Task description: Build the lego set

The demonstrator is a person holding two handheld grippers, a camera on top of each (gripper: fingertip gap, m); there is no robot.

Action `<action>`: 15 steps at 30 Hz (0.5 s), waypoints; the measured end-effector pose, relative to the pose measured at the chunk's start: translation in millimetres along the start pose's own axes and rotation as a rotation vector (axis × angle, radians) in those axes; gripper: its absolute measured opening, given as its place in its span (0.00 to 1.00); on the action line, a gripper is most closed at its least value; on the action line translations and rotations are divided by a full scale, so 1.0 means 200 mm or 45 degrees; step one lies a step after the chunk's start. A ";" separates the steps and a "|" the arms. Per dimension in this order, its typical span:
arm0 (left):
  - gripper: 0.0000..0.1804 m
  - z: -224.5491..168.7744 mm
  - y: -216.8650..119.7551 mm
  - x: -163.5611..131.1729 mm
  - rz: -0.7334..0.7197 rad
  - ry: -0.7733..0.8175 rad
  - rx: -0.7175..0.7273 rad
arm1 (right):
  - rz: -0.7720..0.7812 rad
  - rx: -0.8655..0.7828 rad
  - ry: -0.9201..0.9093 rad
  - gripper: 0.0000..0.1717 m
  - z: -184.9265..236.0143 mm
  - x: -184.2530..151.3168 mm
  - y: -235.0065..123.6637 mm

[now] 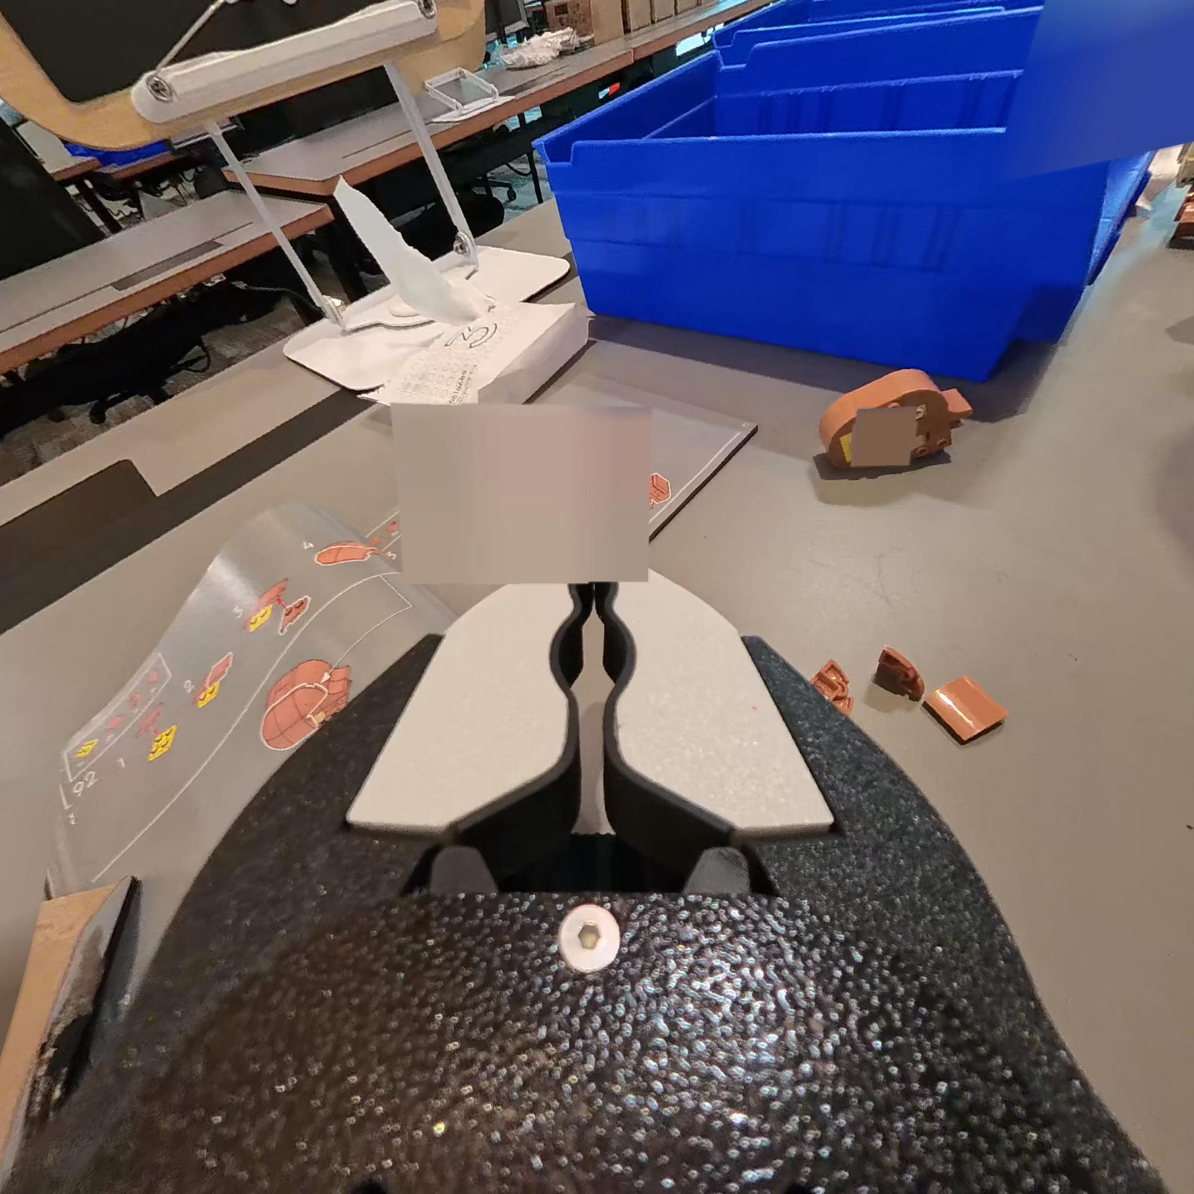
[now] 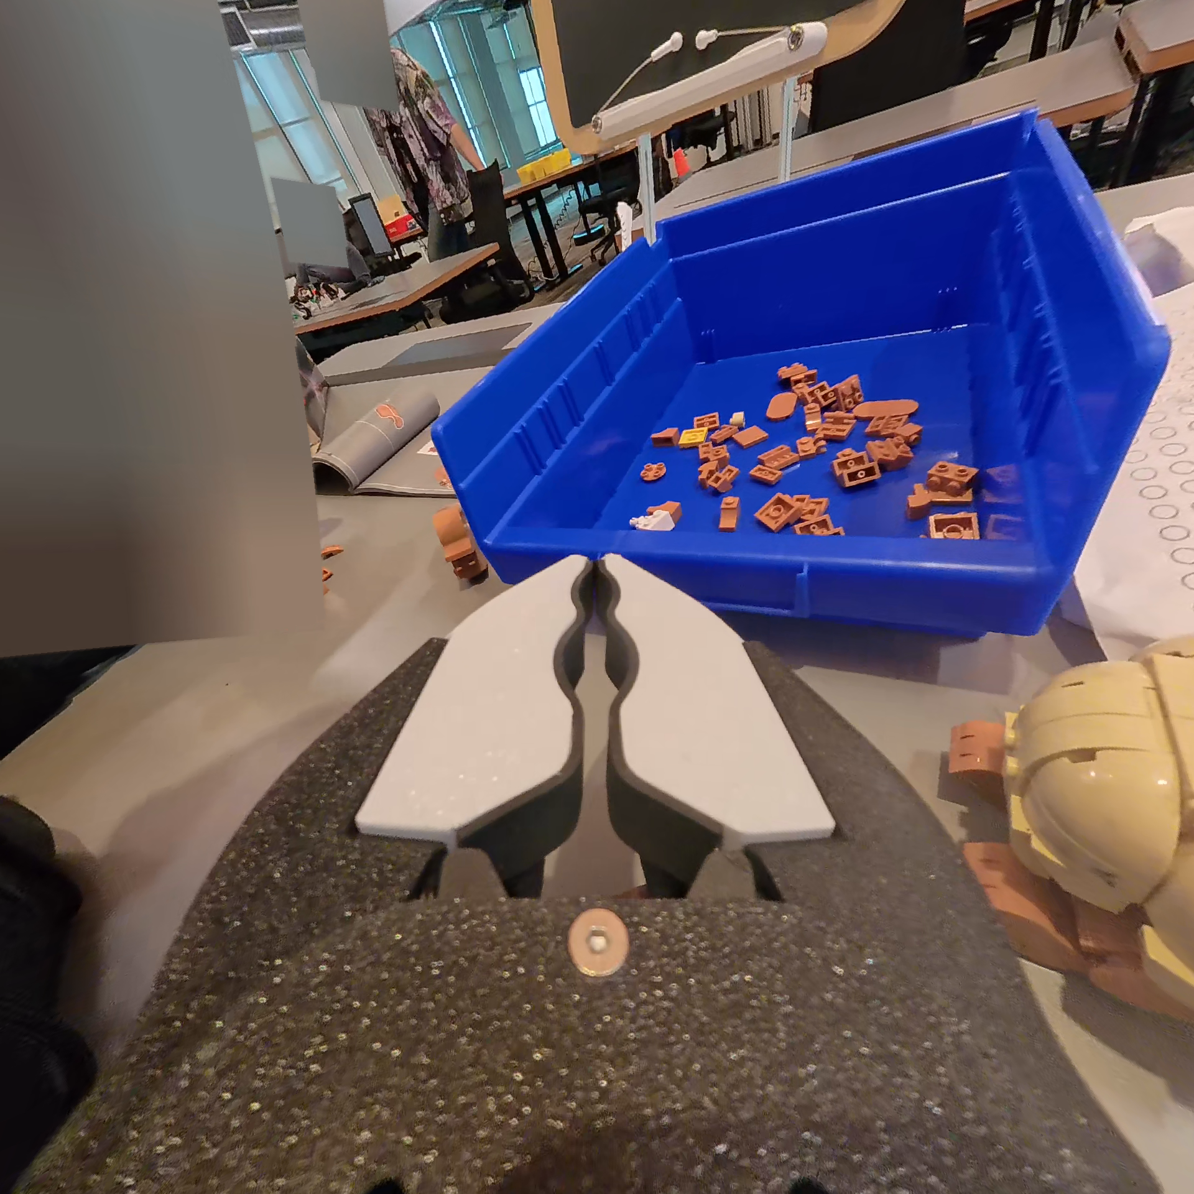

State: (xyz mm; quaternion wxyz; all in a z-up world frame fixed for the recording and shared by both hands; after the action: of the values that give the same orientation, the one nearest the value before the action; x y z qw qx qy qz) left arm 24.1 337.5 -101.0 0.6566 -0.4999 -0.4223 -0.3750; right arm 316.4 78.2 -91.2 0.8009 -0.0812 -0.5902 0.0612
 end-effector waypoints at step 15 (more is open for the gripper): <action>0.01 0.00 0.01 0.00 0.013 0.007 0.012 | 0.014 0.006 0.003 0.00 0.00 0.00 0.00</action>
State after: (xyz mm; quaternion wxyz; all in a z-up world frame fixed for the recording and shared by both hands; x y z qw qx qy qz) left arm 25.2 337.9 -101.8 0.6620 -0.4981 -0.4196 -0.3710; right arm 316.5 79.0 -92.0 0.8013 -0.0827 -0.5887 0.0670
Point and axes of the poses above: each gripper's, where its closed fingertips meet, y out along the fingers, x out of its top, z = x × y across the jaws, the point moved 6 cm from there along -y, back along the fingers, and after that the axes turned 5 degrees about -x, right-handed, at the moved point
